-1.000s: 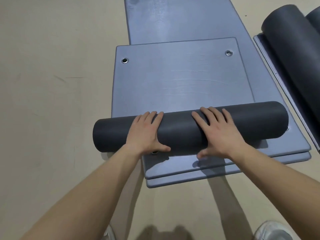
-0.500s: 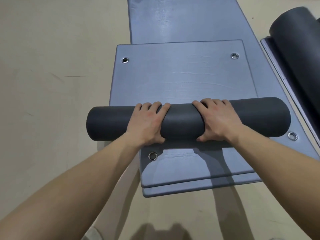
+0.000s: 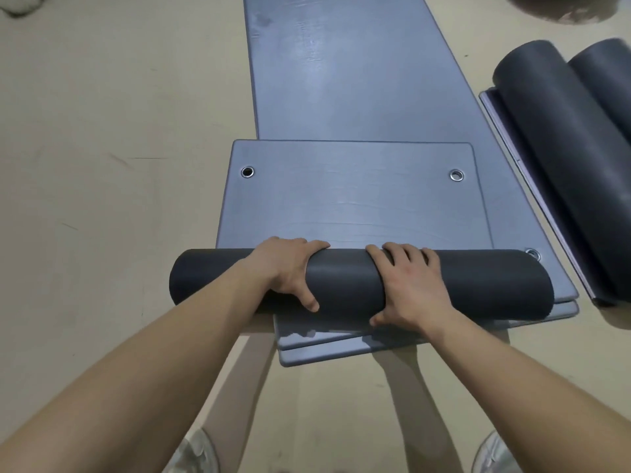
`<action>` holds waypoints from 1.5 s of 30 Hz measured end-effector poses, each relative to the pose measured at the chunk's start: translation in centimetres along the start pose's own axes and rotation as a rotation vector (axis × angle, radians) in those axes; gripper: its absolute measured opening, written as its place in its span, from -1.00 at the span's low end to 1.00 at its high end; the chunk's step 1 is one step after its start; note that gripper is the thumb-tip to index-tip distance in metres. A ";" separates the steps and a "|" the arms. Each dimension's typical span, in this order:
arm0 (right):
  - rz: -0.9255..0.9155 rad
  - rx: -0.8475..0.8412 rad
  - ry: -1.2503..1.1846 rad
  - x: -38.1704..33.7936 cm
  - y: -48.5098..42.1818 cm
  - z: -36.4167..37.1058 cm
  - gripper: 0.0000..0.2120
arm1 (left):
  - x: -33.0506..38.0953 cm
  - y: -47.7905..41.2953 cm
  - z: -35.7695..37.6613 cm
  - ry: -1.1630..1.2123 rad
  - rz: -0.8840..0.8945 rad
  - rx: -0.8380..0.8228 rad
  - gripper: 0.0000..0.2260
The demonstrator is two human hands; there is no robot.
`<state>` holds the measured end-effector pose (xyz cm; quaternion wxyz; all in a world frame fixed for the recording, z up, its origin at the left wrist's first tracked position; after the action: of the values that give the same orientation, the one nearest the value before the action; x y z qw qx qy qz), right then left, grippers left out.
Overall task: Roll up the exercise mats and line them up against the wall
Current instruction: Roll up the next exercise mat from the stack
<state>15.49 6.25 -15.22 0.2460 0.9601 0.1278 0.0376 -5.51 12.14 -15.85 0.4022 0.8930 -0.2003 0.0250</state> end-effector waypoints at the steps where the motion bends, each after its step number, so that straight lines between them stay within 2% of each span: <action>1: -0.006 -0.028 -0.023 0.4 -1.0 -0.6 0.20 | 0.4 0.6 0.6 -0.065 -0.019 0.112 0.12; 3: -0.031 -0.115 -0.060 1.1 -3.3 -2.2 0.21 | 1.4 1.9 2.8 -0.190 -0.078 0.293 0.19; 5: -0.054 -0.169 -0.076 1.6 -4.8 -3.3 0.23 | 1.5 1.8 3.7 -0.205 -0.110 0.366 0.21; 7: -0.052 -0.093 -0.052 1.7 -5.1 -3.3 0.26 | 0.5 0.2 2.2 -0.123 -0.105 0.378 0.19; 10: -0.055 0.041 0.145 0.3 -4.1 -1.4 0.40 | -1.4 -2.4 -1.1 -0.028 -0.048 0.245 0.21; 12: -0.034 0.069 0.179 -0.1 -4.3 -0.5 0.45 | -1.8 -3.3 -1.7 -0.037 -0.036 0.211 0.24; 15: -0.049 0.054 0.124 0.7 -6.9 -2.0 0.39 | -1.5 -3.2 -0.6 -0.143 -0.073 0.330 0.25; 18: -0.107 -0.041 0.071 2.1 -10.1 -4.5 0.36 | -1.4 -3.4 0.5 -0.287 -0.088 0.468 0.24; 21: -0.099 -0.035 0.082 2.7 -11.1 -4.6 0.38 | -2.6 -4.7 -1.1 -0.251 -0.040 0.499 0.22; 25: -0.045 0.179 0.153 2.0 -9.2 -1.5 0.37 | -3.3 -5.7 -2.9 -0.226 0.009 0.403 0.19; 27: -0.058 0.217 0.165 2.4 -9.8 -2.0 0.31 | -3.4 -6.0 -3.9 -0.199 0.005 0.346 0.19; 32: -0.164 0.033 0.157 1.9 -8.2 -4.0 0.19 | -2.3 -4.2 -3.2 -0.061 -0.025 0.133 0.17; 35: -0.218 -0.132 0.091 1.0 -5.0 -3.1 0.19 | -1.5 -1.9 -0.1 0.040 -0.005 -0.063 0.16; 37: -0.202 -0.165 0.059 0.2 -2.8 -2.1 0.21 | -0.9 -0.8 1.1 0.079 0.011 -0.141 0.15; 42: -0.052 -0.042 0.071 -0.8 0.6 0.5 0.29 | -0.4 -0.2 0.5 0.136 0.019 -0.179 0.10; 45: -0.087 -0.075 0.035 -0.2 -0.9 -0.6 0.24 | 0.9 1.0 1.1 -0.062 -0.034 0.007 0.12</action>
<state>15.00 7.23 -15.13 0.2810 0.9429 0.1723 0.0483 -5.16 10.45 -15.72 0.3930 0.8981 -0.1972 -0.0088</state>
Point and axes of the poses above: each hand's wrist, its own y-axis away from the middle knuckle, its own z-axis out of the palm, x = y × z, the point moved 4 cm from there along -y, towards the middle knuckle, and after that the axes turned 6 degrees about -x, right-handed, at the moved point
